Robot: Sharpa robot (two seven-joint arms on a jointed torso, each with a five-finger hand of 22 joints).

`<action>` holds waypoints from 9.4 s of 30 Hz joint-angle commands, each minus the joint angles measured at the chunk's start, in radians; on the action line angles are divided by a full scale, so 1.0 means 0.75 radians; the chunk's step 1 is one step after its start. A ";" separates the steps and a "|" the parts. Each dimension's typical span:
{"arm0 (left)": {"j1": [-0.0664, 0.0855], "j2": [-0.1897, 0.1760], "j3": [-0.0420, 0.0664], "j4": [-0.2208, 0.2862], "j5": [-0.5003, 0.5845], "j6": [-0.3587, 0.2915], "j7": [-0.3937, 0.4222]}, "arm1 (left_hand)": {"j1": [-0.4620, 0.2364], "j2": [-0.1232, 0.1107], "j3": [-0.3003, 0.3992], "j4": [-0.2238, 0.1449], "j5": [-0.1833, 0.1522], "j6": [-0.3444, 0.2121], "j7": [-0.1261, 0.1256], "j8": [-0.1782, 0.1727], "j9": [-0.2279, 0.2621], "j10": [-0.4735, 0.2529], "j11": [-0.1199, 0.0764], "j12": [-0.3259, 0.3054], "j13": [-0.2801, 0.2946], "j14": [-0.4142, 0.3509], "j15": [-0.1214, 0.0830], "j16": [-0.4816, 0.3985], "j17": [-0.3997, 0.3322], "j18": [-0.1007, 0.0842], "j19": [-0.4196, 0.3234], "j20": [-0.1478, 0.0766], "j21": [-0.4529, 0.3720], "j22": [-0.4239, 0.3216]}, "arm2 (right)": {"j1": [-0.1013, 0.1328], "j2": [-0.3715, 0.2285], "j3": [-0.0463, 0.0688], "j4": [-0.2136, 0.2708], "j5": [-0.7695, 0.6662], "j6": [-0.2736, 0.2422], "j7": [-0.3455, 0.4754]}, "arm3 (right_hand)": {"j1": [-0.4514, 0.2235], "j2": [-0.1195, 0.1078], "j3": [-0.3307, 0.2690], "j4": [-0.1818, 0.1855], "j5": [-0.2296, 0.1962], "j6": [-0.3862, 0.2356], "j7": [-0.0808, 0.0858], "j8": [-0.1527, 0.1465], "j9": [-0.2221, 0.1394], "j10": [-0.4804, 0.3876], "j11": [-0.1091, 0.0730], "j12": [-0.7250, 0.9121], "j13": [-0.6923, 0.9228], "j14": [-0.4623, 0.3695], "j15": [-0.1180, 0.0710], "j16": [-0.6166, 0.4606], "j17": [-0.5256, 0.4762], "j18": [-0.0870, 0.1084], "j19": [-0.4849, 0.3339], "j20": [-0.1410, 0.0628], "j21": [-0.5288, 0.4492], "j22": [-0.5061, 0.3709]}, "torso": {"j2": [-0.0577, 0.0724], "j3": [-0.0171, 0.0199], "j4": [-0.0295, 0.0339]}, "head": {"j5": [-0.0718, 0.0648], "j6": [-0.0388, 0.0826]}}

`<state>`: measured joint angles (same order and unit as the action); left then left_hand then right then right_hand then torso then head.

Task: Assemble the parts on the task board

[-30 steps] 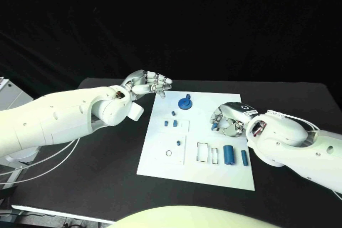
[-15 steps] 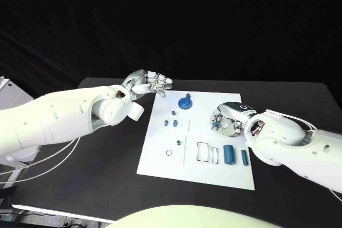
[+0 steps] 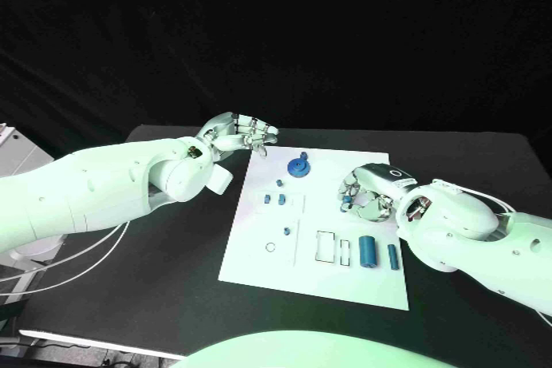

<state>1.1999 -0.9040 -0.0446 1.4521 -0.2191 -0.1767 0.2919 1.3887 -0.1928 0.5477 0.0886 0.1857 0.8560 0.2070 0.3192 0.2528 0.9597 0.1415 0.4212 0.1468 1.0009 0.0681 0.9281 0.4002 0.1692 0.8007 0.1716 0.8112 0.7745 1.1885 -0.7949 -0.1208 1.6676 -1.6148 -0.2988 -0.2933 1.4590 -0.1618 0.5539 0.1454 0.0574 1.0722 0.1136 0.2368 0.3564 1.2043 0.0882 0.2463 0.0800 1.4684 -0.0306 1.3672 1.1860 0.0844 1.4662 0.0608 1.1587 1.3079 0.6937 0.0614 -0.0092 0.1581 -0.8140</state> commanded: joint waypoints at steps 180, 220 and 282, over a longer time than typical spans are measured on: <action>-0.048 -0.028 -0.004 0.017 0.089 0.035 0.033 | -0.030 0.002 -0.016 0.045 0.000 -0.030 0.004 -0.005 -0.003 -0.025 0.002 0.015 0.002 0.008 0.007 0.013 0.017 0.018 0.026 0.008 -0.053 -0.037 | -0.123 -0.330 -0.030 0.327 0.394 -0.086 -0.329 | -0.336 0.111 -0.909 0.197 0.003 -0.207 -0.020 0.296 0.124 0.427 -0.088 1.706 1.895 0.137 -0.019 0.272 0.513 -0.091 0.119 -0.008 0.414 0.322 | -0.036 0.0038 -0.0755 | -0.264 0.017; -0.048 -0.028 -0.004 0.033 0.230 0.142 0.000 | -0.066 -0.001 -0.052 0.098 -0.003 -0.040 0.002 0.003 0.000 -0.038 0.003 0.026 0.006 -0.007 0.011 0.023 0.034 0.018 0.042 0.013 -0.099 -0.071 | -0.179 -0.182 -0.030 0.240 0.105 0.044 -0.458 | -0.134 0.076 -0.685 0.185 0.007 -0.163 -0.060 0.390 0.220 0.412 -0.124 1.671 1.882 0.137 -0.050 0.272 0.513 -0.094 0.119 -0.031 0.440 0.326 | -0.034 0.0027 -0.0754 | -0.239 0.016; -0.048 -0.014 -0.004 0.029 0.192 0.161 -0.005 | -0.031 0.002 -0.047 0.084 0.001 -0.051 0.007 0.004 0.001 -0.048 0.006 0.029 0.006 -0.015 0.012 0.023 0.038 0.018 0.052 0.012 -0.112 -0.080 | -0.141 0.045 -0.022 0.178 0.451 -0.097 -0.432 | -0.412 0.088 -0.654 0.197 0.003 -0.072 -0.095 0.428 0.242 0.431 -0.154 1.672 1.901 0.137 -0.075 0.272 0.513 -0.097 0.123 -0.051 0.465 0.331 | -0.030 0.0028 -0.0790 | -0.182 0.009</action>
<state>1.1644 -0.9151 -0.0485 1.4709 -0.0692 -0.0756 0.2836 1.3530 -0.1921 0.5106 0.1531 0.1857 0.8256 0.2087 0.3192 0.2524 0.9309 0.1484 0.4366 0.1505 0.9969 0.0790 0.9410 0.4276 0.1692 0.8328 0.1824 0.7308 0.7154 1.0851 -0.7638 -0.1371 1.8031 -1.2439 -0.3786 -0.6038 1.1617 -0.0966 0.0704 0.2925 0.0600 0.9755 0.0822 0.5541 0.5376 1.4652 -0.0197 1.4968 1.3074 1.4665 -0.0792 1.5675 1.3076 0.0220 1.4662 0.0286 1.5043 1.3075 0.6709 0.0634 -0.0683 0.0208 -0.8074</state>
